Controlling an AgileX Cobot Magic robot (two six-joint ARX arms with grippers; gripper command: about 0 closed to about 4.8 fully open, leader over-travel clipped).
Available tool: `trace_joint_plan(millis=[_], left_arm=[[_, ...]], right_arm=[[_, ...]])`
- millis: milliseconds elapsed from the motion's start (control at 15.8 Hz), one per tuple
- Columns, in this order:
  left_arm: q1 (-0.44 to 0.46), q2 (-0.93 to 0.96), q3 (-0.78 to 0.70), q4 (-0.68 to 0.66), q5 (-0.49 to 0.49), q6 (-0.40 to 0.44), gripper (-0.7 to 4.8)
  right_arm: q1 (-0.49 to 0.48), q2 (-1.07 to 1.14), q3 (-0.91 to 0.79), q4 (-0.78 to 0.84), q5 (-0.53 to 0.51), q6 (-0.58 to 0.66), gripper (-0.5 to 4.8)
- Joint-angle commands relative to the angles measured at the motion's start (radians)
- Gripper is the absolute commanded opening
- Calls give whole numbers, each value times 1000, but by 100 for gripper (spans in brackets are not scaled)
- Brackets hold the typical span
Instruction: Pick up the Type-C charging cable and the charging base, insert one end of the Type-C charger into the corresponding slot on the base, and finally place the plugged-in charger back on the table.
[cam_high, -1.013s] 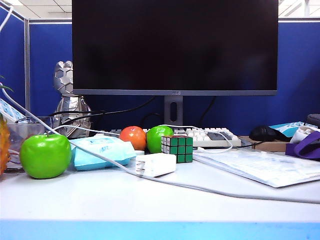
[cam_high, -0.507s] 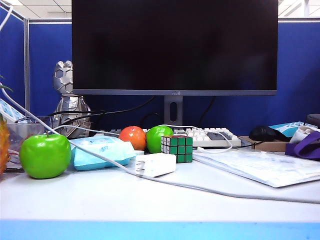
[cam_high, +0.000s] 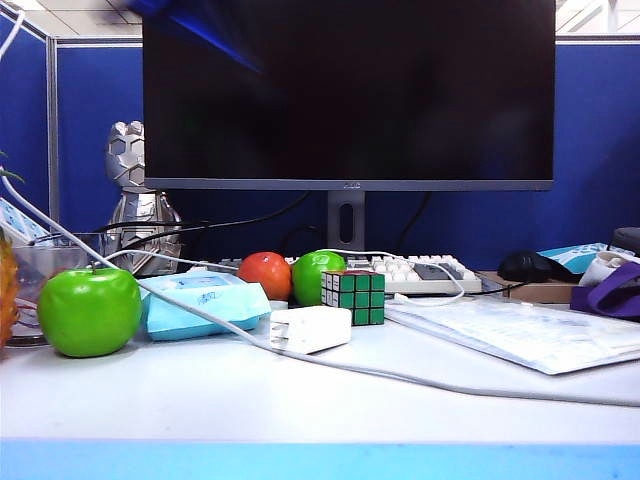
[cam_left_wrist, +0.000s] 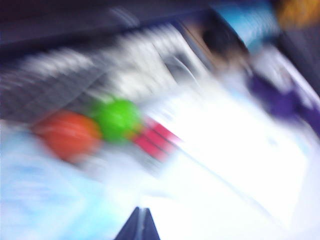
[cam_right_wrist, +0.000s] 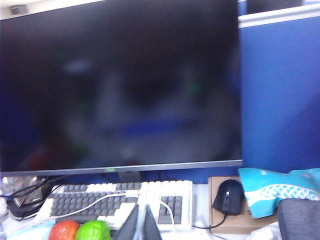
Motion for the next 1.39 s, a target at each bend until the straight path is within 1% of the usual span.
trace_joint_plan(millis=[63,127,190,253,380,507,633,697,760,823,1077,1393], left_arm=[[-48,101,3,-19,9,14,67],[-53,129,4,-29,10,19,213],[-72,181,20,-83,9,63,479],[-73,210,47,-131,7,71,479],[-82,302,161,-287,-52,71,479],[-82,397,291,-421,-53,75,479],[-82,488,411,-522,-51,86,479],[-82,566,507,-603,-51,72,479],[-82,616,554,-637,-46,48,479],[-80,642,565,-642,-32,36,465],[-82,728,565,-635,-14,37,465],[-82,801,565,-594,-11,37,465]], right_arm=[[22,11,7,9,-26,0,-1],[23,12,7,6,-26,0,-1],[25,12,7,2,-41,0,-1],[25,17,7,2,-53,0,-1],[24,24,7,-8,-52,0,-1],[25,24,7,-18,-53,0,-1],[25,29,7,-18,-53,0,-1],[25,30,7,-19,-53,0,-1],[25,30,7,-21,-54,0,-1],[25,30,7,-21,-61,0,-1],[25,30,7,-21,-61,0,-1],[25,30,7,-32,-61,0,-1]])
